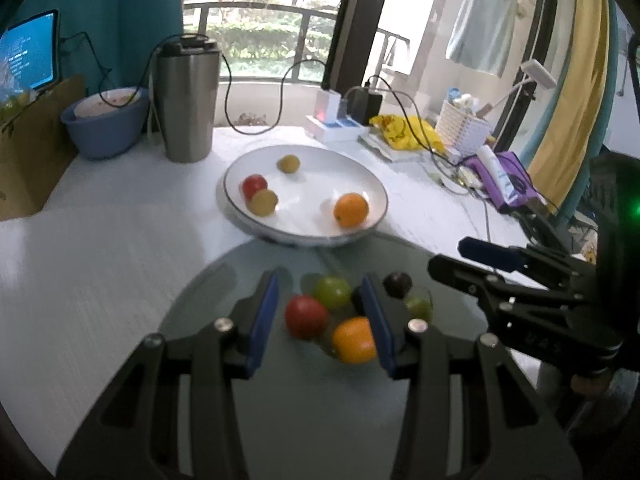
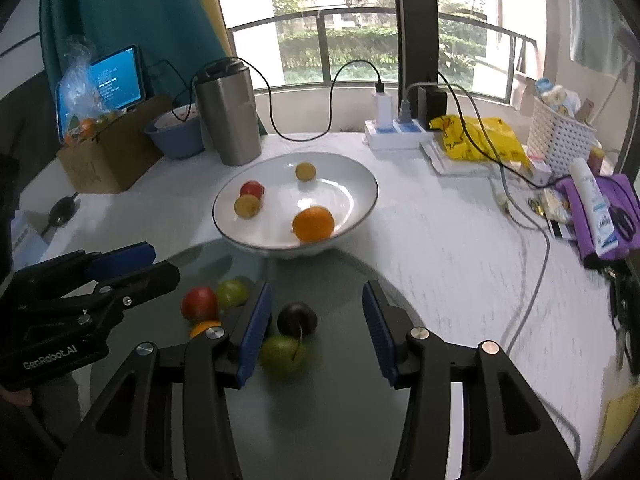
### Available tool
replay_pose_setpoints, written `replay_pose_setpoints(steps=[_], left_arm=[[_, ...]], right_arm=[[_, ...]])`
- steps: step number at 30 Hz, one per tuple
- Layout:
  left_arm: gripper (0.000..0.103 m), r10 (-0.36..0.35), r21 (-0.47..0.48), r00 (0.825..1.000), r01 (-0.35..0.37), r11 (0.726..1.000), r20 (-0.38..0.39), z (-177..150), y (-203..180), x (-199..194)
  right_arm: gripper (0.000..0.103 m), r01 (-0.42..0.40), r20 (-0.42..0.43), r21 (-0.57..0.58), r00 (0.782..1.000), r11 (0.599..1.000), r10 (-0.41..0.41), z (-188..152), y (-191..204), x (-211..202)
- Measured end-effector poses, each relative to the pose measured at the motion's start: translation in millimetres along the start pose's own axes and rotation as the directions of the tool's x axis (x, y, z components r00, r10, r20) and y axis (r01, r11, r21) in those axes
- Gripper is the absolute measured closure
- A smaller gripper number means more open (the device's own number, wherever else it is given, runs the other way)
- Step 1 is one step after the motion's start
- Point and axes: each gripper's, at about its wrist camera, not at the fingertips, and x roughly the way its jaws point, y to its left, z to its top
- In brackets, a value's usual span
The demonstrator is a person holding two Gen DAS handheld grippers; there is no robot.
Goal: Organize fruits
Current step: 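Grasp the green plum with the right tool while the left tool grasps an orange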
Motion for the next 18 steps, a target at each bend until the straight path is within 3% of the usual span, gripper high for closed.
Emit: replay_pose_setpoints(steps=[18], left_arm=[[0.058,-0.035,0.008,0.996,0.035,0.999,-0.081,-29.6,-17.5,12.2]], right_arm=[[0.053,-0.056,-0.058,0.023,0.997,0.998,0.057,-34.8,1.1,10.1]])
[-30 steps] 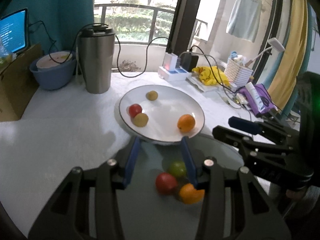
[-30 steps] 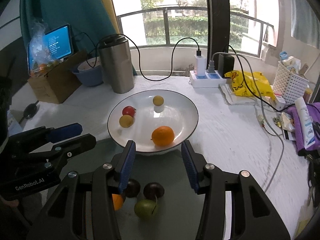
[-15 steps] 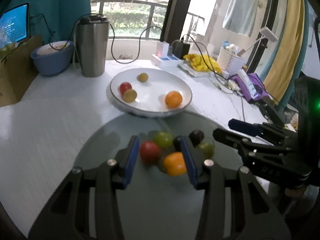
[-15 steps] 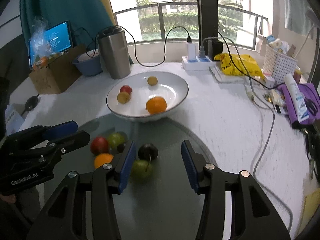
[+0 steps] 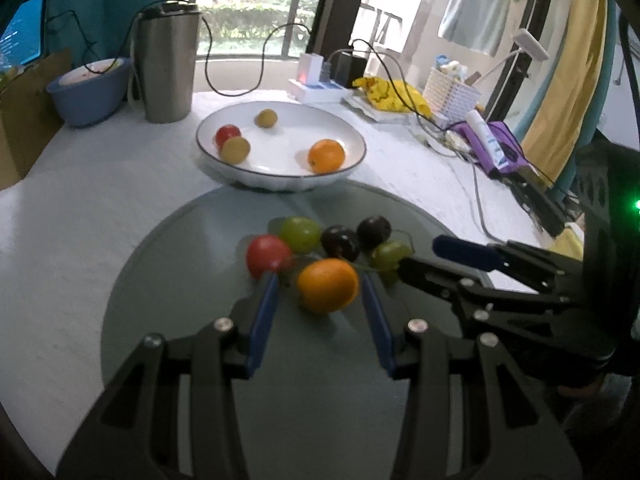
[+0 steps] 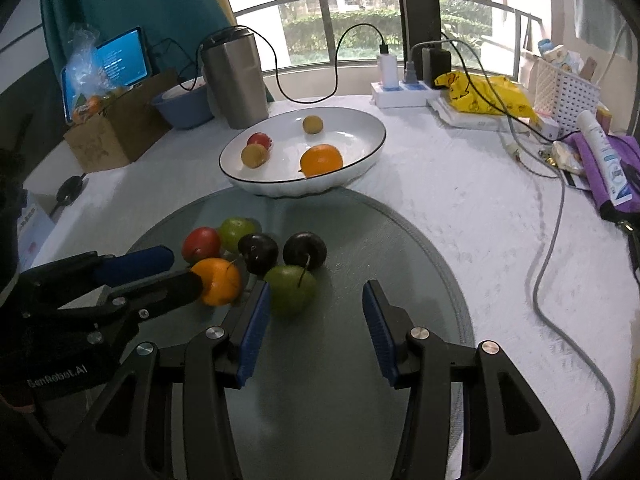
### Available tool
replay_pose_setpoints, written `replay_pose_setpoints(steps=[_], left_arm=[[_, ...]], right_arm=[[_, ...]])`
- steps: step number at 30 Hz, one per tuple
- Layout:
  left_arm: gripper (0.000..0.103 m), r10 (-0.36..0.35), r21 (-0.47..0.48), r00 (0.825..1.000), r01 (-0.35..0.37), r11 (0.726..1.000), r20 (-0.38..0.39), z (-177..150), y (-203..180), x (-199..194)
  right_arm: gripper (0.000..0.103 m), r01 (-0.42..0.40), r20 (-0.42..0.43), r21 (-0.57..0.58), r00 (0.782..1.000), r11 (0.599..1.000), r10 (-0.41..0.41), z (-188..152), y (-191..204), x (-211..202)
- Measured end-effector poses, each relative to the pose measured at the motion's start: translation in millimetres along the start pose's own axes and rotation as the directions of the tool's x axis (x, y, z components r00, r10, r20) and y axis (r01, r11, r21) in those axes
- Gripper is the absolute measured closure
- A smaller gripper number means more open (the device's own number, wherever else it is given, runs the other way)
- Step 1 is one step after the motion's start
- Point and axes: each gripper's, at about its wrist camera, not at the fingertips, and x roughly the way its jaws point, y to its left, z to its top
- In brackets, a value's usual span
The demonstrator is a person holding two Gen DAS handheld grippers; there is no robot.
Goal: Organize fruits
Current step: 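Grasp the green plum with the right tool while the left tool grasps an orange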
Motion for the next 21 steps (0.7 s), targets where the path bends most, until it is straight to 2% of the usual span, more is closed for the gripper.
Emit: replay_pose_setpoints(steps=[16,18,21], left_arm=[[0.058,-0.006,-0.029,0.998,0.004,1.0,-0.055,0.7,5.3,17.1],[0.058,-0.009,-0.024,0.998,0.008,1.0,-0.061,1.1,3.7,18.7],[0.058,-0.019,-0.029,0.997,0.017,0.999,-0.069,1.8,3.4,21.7]], right_arm=[[0.053,-0.1,-0.028,0.021,0.995,0.995,0.101,6.8,-3.9,17.4],[0.057,-0.117,-0.045,0.018,0.992,0.993,0.118,7.2,-2.8,21.2],[0.068,-0.141,-0.056,0.014,0.988,0.99,0.141,8.4,-2.1,23.7]])
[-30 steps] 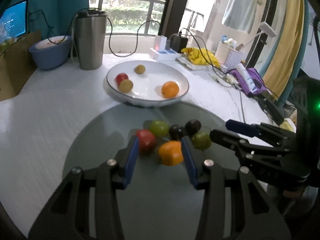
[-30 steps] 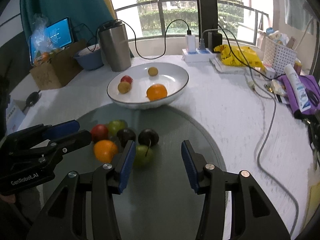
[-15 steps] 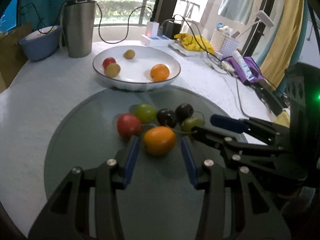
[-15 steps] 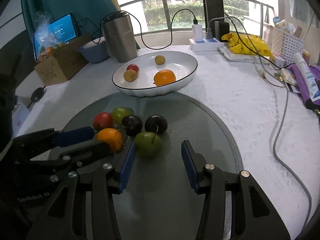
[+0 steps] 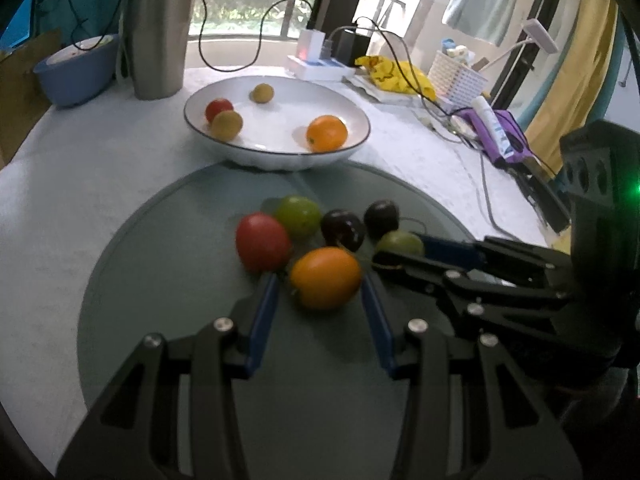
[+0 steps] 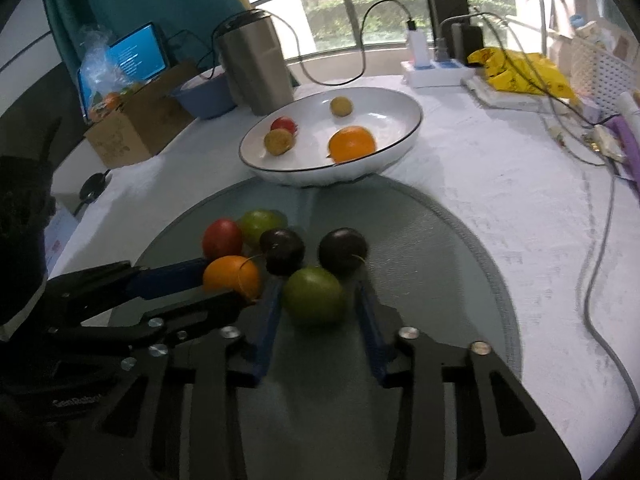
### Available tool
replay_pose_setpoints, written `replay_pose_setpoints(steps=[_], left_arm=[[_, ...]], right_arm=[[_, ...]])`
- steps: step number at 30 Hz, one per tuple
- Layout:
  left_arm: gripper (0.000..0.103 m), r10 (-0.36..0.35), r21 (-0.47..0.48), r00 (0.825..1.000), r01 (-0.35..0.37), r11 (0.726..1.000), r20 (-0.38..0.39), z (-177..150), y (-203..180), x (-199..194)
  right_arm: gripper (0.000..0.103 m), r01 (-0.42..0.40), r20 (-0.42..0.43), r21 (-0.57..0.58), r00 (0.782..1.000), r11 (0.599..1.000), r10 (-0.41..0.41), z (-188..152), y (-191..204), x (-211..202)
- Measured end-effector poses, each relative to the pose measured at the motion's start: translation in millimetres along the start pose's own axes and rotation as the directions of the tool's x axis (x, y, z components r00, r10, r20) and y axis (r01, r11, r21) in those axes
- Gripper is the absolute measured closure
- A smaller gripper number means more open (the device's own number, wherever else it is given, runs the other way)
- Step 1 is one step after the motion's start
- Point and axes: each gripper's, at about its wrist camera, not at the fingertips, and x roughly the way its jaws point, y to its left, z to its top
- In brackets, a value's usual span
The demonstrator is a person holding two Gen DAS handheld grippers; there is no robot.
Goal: Organize fruits
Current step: 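Grasp the green plum with the right tool while the left tool grasps an orange, then lift the green plum with the right tool while the left tool lifts the orange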
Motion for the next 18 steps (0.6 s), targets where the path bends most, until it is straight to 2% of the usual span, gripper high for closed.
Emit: replay_pose_setpoints(steps=[13,15,18], left_arm=[[0.059,0.025,0.051,1.0,-0.025,0.998,-0.011,1.5,-10.1,8.4],[0.065,0.031,0.054,0.999,-0.03,0.998,-0.01,1.2,-9.8,8.4],[0.065,0.032,0.053,0.999,-0.032,0.998,-0.005,0.0,-9.3,5.6]], right_arm=[[0.07,0.029,0.039,0.007,0.999,1.0,-0.03,-5.2,-7.2,-25.3],[0.07,0.032,0.045,0.008,0.998,0.999,-0.033,-6.0,-7.2,-29.6],[0.07,0.039,0.055,0.004,0.998,0.999,-0.039,-4.9,-5.8,-34.7]])
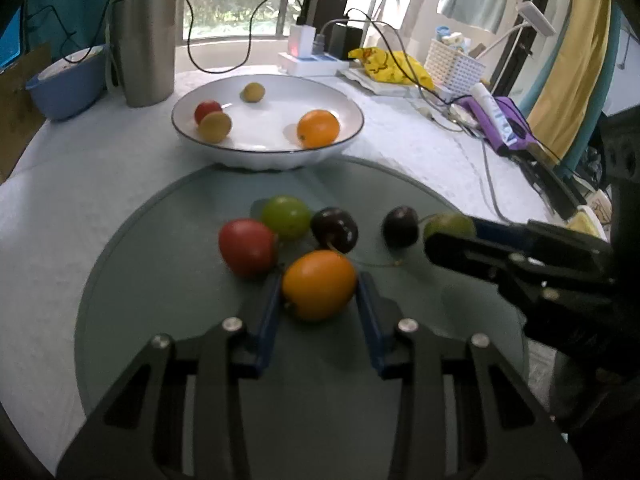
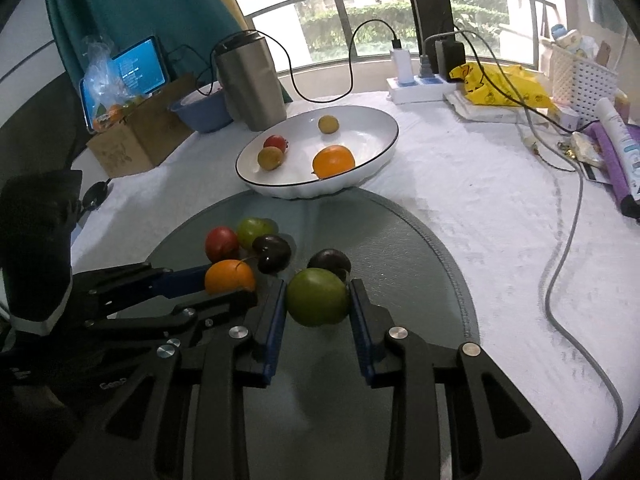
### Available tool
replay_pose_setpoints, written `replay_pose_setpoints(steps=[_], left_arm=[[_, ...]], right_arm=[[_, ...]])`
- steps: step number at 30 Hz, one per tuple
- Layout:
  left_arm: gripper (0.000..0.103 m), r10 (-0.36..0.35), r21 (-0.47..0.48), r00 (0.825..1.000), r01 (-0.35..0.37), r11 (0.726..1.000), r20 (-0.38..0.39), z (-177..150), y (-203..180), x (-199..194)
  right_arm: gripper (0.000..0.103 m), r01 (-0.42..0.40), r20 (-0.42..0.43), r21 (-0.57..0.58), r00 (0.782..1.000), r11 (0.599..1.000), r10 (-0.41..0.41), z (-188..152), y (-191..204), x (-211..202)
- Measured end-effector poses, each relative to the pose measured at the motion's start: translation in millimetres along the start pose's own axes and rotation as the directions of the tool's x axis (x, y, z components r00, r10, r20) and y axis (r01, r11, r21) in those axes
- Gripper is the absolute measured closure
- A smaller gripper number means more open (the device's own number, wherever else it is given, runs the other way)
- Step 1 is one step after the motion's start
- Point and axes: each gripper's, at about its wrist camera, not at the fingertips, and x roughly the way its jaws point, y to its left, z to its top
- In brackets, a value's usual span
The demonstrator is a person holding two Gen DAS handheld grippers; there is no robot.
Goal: Organize fruits
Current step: 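Lift the green plum with the right tool while the left tool lifts the orange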
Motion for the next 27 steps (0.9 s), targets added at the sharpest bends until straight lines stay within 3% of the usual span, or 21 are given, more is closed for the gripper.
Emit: replay_pose_setpoints(steps=[10,27], left_arm=[[0.065,-0.014,0.018,0.999,0.013,1.0,0.05,-0.6,-3.2,-21.0],[0.065,-0.025,0.018,0.997,0.024,1.0,0.067,-22.2,0.9,-40.5]], right_arm=[[0.07,0.008,0.028,-0.028,1.0,1.0,-0.008,4.2,8.3,-10.9],[0.07,0.025,-0.044,-0.016,0.999,1.0,-0.025,-34.3,26.3,0.0]])
